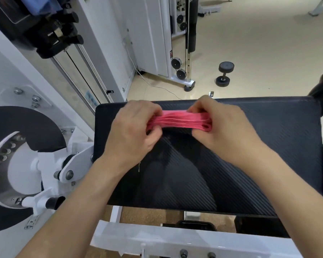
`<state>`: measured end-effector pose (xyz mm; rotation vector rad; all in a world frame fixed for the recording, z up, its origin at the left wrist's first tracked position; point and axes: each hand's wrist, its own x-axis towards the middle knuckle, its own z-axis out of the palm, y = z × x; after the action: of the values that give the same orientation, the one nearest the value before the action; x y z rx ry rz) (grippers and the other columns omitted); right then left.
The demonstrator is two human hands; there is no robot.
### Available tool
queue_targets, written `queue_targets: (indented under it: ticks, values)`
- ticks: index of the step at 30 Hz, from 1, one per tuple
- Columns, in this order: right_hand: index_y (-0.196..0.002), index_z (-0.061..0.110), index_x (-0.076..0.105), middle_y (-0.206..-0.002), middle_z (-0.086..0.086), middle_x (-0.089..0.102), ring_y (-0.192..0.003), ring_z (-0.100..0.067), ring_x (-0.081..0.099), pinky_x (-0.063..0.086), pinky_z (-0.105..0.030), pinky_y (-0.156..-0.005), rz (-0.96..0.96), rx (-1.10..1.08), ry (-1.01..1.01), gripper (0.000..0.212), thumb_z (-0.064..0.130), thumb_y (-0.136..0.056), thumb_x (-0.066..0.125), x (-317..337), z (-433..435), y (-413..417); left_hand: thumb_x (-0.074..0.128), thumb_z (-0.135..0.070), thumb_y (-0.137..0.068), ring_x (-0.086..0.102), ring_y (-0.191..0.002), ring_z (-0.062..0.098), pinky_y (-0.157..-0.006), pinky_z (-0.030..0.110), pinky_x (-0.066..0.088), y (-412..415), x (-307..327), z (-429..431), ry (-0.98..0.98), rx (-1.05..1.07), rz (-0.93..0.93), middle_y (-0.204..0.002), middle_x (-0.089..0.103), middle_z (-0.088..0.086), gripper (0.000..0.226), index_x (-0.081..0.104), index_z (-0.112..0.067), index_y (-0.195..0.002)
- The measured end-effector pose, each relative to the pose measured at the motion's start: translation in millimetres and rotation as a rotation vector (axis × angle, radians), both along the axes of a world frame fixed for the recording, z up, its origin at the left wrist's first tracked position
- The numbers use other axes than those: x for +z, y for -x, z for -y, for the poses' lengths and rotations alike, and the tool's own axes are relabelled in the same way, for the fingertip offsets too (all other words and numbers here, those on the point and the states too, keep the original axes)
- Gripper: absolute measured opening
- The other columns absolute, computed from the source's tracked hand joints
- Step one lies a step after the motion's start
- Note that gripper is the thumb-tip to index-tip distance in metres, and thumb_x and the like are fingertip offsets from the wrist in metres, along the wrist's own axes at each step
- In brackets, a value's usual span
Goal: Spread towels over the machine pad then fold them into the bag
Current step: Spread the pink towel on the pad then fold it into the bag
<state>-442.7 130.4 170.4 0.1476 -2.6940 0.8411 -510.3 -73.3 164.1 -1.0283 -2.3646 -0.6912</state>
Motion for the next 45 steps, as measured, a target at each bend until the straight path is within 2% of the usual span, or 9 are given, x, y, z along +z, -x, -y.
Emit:
queue_targets:
  ticks: [3, 8, 15, 19, 23, 31, 38, 41, 45]
  values:
    - [-0.097, 0.011, 0.058, -0.092, -0.003, 0.064, -0.081, -0.027, 0.058, 0.049, -0.039, -0.066, -0.137, 0.04, -0.159, 0.027, 0.022, -0.073, 0.057, -8.9, -8.0, -9.5, 0.066, -0.005, -0.071, 0.056, -0.087, 0.025, -0.081, 0.038, 0.043, -3.9, -6.1, -2.5, 0.088, -0.005, -0.172, -0.089, 0.066, 0.007, 0.027, 0.067, -0.006, -0.098]
    - [-0.094, 0.011, 0.058, -0.097, -0.006, 0.065, -0.091, -0.03, 0.063, 0.055, -0.042, -0.068, 0.124, 0.202, -0.461, 0.024, 0.019, -0.073, 0.049, -96.0, -3.5, -41.7, 0.05, -0.009, -0.072, 0.059, -0.075, 0.026, -0.074, 0.039, 0.047, -36.3, -94.1, 3.7, 0.504, -0.096, -0.077, -0.082, 0.061, 0.003, 0.043, 0.068, -0.008, -0.111]
    - [-0.098, 0.014, 0.059, -0.118, -0.004, 0.063, -0.119, -0.026, 0.056, 0.036, -0.042, -0.091, -0.039, 0.153, -0.588, 0.019, 0.015, -0.08, 0.055, -126.3, 7.4, -59.0, 0.049, -0.019, -0.081, 0.054, -0.116, 0.03, -0.102, 0.039, 0.042, -54.2, -113.5, 1.9, 0.528, -0.135, 0.021, -0.125, 0.063, 0.013, 0.036, 0.069, -0.003, -0.108]
    - [-0.126, 0.014, 0.055, -0.142, -0.011, 0.05, -0.132, -0.028, 0.047, 0.033, -0.045, -0.098, -0.067, 0.164, -0.642, 0.04, 0.015, -0.088, 0.041, -136.4, 8.4, -62.0, 0.046, -0.02, -0.086, 0.056, -0.12, 0.032, -0.103, 0.044, 0.046, -58.1, -115.3, 5.6, 0.587, -0.161, 0.114, -0.13, 0.061, 0.015, 0.04, 0.068, -0.001, -0.114]
    - [-0.129, 0.003, 0.059, -0.14, -0.019, 0.053, -0.131, -0.036, 0.049, 0.035, -0.049, -0.11, -0.09, 0.246, -0.65, 0.044, 0.017, -0.095, 0.037, -156.2, 4.9, -59.5, 0.046, -0.022, -0.086, 0.056, -0.121, 0.033, -0.103, 0.045, 0.045, -67.0, -117.8, 10.9, 0.603, -0.151, 0.115, -0.129, 0.061, 0.015, 0.043, 0.065, -0.002, -0.118]
    - [-0.12, -0.004, 0.063, -0.119, -0.018, 0.061, -0.115, -0.036, 0.056, 0.046, -0.044, -0.102, -0.107, 0.214, -0.513, 0.04, 0.019, -0.089, 0.05, -150.9, 8.7, -58.8, 0.056, -0.01, -0.083, 0.057, -0.107, 0.031, -0.092, 0.04, 0.05, -67.9, -133.0, 6.9, 0.482, -0.026, 0.117, -0.117, 0.06, 0.015, 0.04, 0.06, -0.005, -0.123]
    - [-0.117, 0.018, 0.054, -0.103, -0.002, 0.065, -0.085, -0.024, 0.066, 0.056, -0.038, -0.063, 0.009, 0.24, -0.267, 0.029, 0.029, -0.093, 0.043, -130.3, -3.0, -55.7, 0.064, -0.013, -0.084, 0.059, -0.098, -0.002, -0.087, 0.017, 0.046, -58.5, -104.5, 20.3, 0.136, 0.011, 0.678, -0.104, 0.066, -0.023, 0.032, 0.07, -0.026, -0.112]
    - [-0.119, 0.019, 0.055, -0.108, 0.002, 0.067, -0.089, -0.02, 0.066, 0.055, -0.035, -0.065, 0.038, 0.187, -0.096, 0.028, 0.032, -0.095, 0.051, -123.7, -9.5, -44.9, 0.066, -0.024, -0.09, 0.063, -0.09, -0.005, -0.078, 0.015, 0.047, -42.0, -96.4, 21.5, 0.006, 0.053, 0.883, -0.094, 0.071, -0.023, 0.02, 0.072, -0.033, -0.107]
    - [-0.116, 0.017, 0.061, -0.105, 0.006, 0.056, -0.089, -0.015, 0.058, 0.051, -0.038, -0.07, 0.083, 0.104, 0.019, 0.025, 0.03, -0.094, 0.06, -120.8, -11.5, -34.4, 0.061, -0.034, -0.093, 0.061, -0.098, -0.007, -0.083, 0.016, 0.047, -39.5, -98.1, 20.1, -0.057, 0.079, 0.94, -0.104, 0.069, -0.023, 0.024, 0.069, -0.033, -0.116]
